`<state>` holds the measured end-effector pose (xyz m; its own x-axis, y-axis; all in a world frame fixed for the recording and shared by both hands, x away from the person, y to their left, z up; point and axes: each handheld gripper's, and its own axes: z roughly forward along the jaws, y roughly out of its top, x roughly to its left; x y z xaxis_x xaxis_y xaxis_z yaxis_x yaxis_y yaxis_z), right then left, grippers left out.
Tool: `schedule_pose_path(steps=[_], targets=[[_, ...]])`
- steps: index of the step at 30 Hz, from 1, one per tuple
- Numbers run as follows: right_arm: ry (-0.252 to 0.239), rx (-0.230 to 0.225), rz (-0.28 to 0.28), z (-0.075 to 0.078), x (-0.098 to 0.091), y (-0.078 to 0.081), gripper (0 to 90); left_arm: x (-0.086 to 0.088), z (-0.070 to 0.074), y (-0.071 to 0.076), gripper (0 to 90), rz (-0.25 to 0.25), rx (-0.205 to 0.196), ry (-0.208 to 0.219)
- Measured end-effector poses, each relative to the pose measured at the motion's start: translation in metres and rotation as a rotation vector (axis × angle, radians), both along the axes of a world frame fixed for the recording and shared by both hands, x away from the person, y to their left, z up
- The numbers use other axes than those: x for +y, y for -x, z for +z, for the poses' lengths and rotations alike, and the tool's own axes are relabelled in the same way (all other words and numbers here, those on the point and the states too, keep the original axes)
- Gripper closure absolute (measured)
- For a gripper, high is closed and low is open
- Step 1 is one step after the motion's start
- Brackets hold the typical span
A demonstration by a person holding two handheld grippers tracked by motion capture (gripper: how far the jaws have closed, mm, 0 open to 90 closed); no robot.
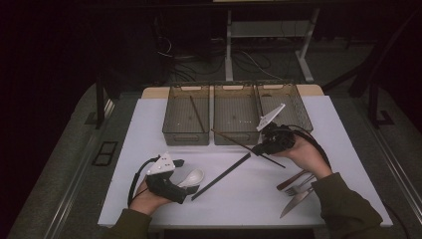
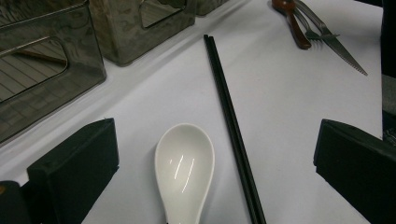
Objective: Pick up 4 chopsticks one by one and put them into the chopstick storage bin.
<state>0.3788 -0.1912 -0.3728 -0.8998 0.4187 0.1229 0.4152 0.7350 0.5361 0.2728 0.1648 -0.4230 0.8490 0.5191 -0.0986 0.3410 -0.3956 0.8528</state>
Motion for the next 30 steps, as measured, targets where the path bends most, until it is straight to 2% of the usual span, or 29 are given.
schedule_pose_path(steps=[8,18,30], targets=[[-0.027,-0.005,-0.048,0.013,0.01,-0.01,84.6,0.0,0.0,0.0,0.0,0.0,0.001,0.002],[-0.034,0.006,-0.093,0.027,0.029,-0.025,84.6,0.0,0.001,0.0,0.0,-0.001,0.0,0.003],[-0.047,0.013,-0.134,0.036,0.052,-0.044,84.6,0.001,0.002,0.0,0.0,0.004,-0.009,0.014]])
